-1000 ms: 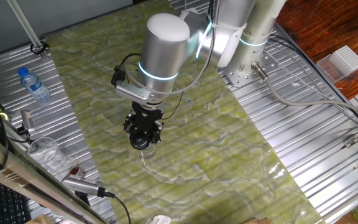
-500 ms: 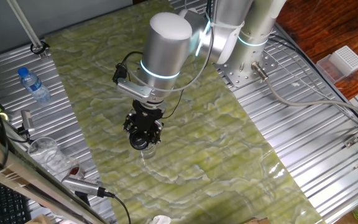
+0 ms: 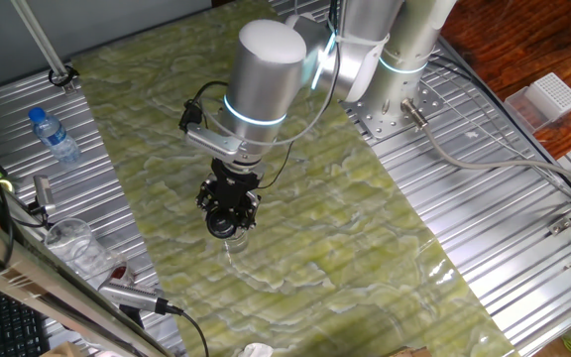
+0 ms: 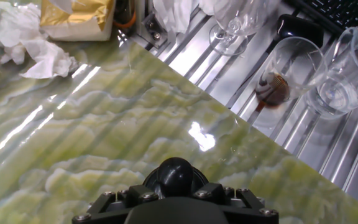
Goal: Screw the lid onto the jar
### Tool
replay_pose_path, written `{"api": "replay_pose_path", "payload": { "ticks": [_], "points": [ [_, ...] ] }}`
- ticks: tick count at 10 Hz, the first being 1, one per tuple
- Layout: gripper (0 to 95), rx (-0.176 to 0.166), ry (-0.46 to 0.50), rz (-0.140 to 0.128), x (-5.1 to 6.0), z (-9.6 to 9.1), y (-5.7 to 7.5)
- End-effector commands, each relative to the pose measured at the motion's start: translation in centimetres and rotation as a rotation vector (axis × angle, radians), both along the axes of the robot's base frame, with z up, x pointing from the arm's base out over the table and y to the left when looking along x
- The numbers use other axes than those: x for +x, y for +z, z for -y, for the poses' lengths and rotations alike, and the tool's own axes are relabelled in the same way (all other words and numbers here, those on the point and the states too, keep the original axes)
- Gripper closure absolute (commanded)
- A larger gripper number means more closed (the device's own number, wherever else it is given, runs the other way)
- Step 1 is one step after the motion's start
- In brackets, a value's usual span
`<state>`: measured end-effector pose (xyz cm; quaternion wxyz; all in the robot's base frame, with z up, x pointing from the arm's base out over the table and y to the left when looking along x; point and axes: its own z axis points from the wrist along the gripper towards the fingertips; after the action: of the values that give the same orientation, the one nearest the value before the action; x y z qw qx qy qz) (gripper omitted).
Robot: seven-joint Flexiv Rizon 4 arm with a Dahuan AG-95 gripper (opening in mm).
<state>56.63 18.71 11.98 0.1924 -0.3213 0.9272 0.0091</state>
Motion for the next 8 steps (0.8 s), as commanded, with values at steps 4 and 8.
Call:
{"api": "replay_pose_path", "payload": {
  "ticks": [4,8],
  "points": [
    [57.0,-0.004,-0.001,-0.003,-0.74,0.58,0.21],
    [57.0,0.008,-0.015,0.000,-1.08,0.58,0.28]
  ]
}}
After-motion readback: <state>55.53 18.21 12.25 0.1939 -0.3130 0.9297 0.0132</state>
